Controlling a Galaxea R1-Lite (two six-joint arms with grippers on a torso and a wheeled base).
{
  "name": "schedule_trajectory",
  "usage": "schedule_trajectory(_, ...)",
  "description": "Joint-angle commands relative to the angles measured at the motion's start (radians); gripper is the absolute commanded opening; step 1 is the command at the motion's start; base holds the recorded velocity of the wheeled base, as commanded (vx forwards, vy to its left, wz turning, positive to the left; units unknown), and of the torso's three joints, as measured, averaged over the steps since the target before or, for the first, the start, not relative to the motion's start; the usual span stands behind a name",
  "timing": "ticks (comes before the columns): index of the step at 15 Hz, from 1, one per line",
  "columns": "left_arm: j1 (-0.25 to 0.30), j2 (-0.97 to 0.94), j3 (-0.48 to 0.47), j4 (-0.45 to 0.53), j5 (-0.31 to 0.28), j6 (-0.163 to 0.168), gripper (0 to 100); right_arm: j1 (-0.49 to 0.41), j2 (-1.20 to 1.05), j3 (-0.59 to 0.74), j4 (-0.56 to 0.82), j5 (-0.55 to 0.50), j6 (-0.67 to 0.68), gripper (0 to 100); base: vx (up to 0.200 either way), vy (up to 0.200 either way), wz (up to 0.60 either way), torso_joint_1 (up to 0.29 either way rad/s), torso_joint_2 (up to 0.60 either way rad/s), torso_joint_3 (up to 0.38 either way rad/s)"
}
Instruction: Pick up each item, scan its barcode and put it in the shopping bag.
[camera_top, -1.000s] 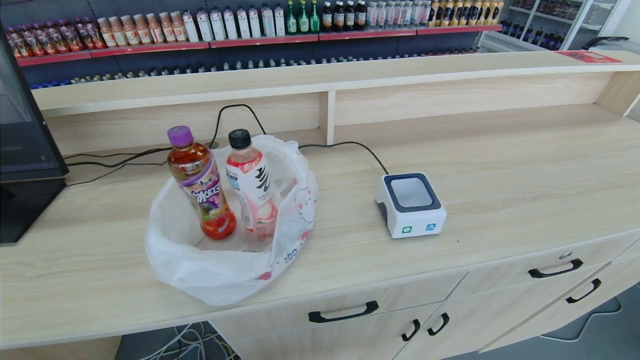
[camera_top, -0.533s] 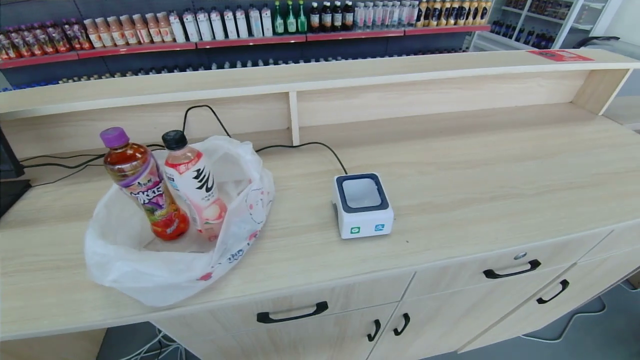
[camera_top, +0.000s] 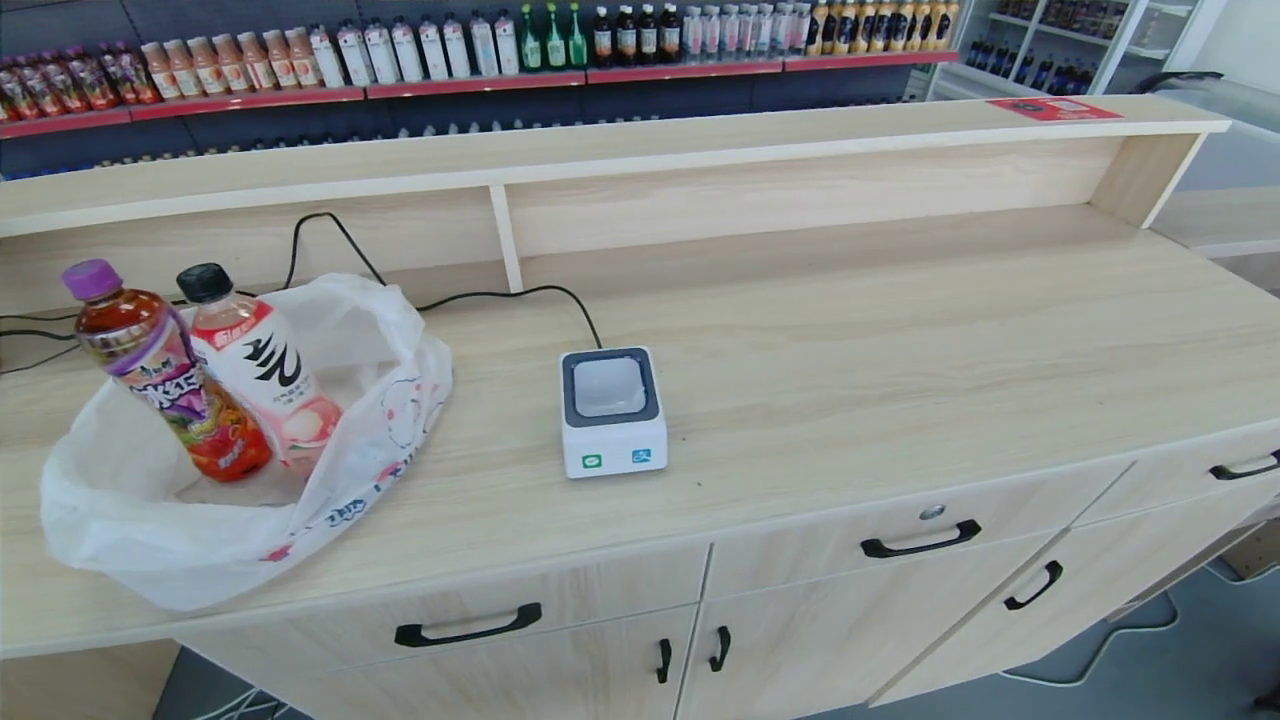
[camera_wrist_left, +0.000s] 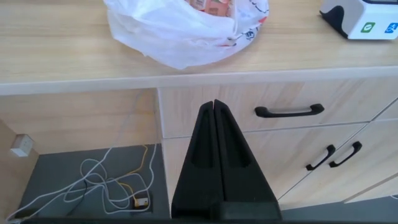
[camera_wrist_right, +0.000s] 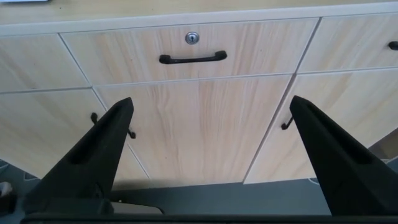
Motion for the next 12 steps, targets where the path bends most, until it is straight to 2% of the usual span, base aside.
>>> schedule_trajectory(1,0.000,0.000,0.000,0.001,0.000,0.000,0,0.000,0.000,0.000,0.000,0.000,-0.001,100,0.000,0.000,0.00,0.000,0.00,0.000)
schedule_trajectory(2,0.000,0.000,0.000,0.001,0.000,-0.003,0,0.000,0.000,0.000,0.000,0.000,-0.001,100,0.000,0.000,0.00,0.000,0.00,0.000)
schedule_trajectory(6,0.000,0.000,0.000,0.001,0.000,-0.006,0,0.000,0.000,0.000,0.000,0.000,0.001,100,-0.200,0.200,0.00,0.006,0.00,0.000)
schedule_trajectory(12,0.000,0.000,0.000,-0.001,0.000,-0.006,0,0.000,0.000,0.000,0.000,0.000,-0.001,100,-0.200,0.000,0.00,-0.003,0.00,0.004)
